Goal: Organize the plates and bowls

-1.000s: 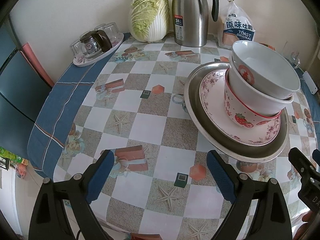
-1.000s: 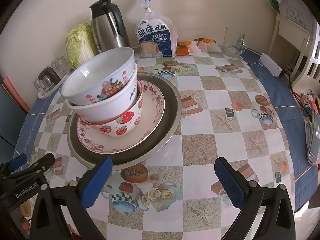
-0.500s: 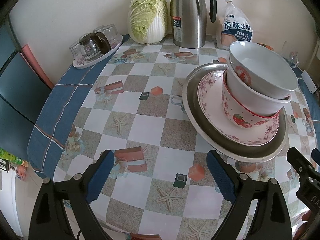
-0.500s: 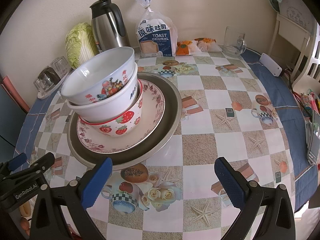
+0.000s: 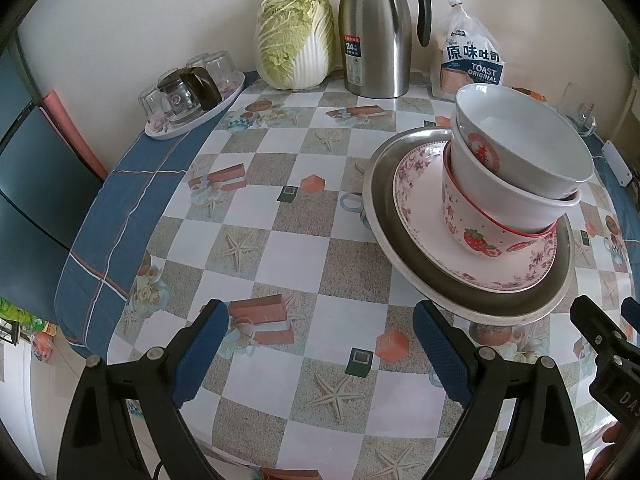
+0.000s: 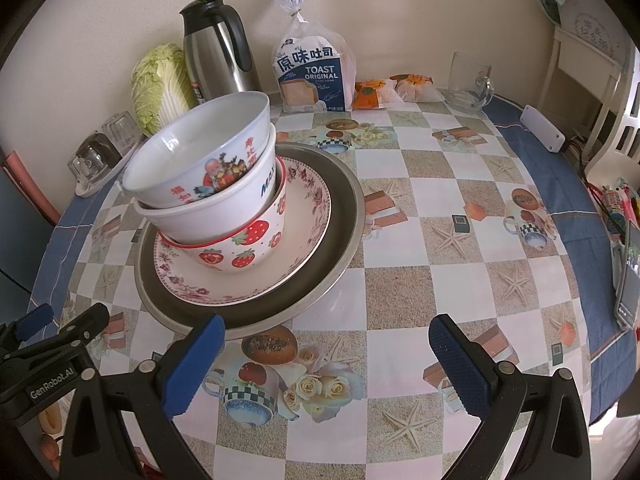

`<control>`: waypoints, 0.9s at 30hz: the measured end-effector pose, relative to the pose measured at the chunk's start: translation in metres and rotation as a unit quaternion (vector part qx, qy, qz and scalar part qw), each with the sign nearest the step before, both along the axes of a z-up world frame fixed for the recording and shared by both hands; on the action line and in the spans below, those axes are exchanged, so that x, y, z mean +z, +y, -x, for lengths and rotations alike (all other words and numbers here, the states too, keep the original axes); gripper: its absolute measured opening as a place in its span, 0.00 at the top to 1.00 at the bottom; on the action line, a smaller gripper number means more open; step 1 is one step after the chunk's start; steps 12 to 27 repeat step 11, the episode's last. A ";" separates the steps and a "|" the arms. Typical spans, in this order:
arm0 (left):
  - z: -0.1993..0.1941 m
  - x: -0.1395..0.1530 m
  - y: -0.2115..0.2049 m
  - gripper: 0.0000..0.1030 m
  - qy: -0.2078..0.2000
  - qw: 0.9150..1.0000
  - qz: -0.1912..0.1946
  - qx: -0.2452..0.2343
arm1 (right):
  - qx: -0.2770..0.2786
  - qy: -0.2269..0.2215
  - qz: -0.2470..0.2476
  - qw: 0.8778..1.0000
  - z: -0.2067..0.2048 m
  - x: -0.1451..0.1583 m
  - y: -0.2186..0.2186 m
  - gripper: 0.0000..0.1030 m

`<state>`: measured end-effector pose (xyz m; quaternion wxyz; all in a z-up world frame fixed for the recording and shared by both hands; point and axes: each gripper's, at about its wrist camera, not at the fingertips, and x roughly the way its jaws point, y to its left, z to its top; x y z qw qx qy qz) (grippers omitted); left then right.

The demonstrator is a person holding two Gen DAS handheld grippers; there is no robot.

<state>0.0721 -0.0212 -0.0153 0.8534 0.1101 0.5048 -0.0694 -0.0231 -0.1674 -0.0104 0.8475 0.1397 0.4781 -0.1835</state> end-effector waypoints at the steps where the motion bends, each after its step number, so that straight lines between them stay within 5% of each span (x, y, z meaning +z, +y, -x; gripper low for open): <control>1: 0.000 0.001 0.000 0.09 -0.001 1.000 0.002 0.001 | 0.000 0.000 0.000 1.000 0.000 0.000 0.000 0.00; 27: 0.002 0.006 0.001 0.09 -0.023 1.000 0.004 0.002 | 0.000 0.000 0.000 1.000 0.000 -0.001 0.000 0.00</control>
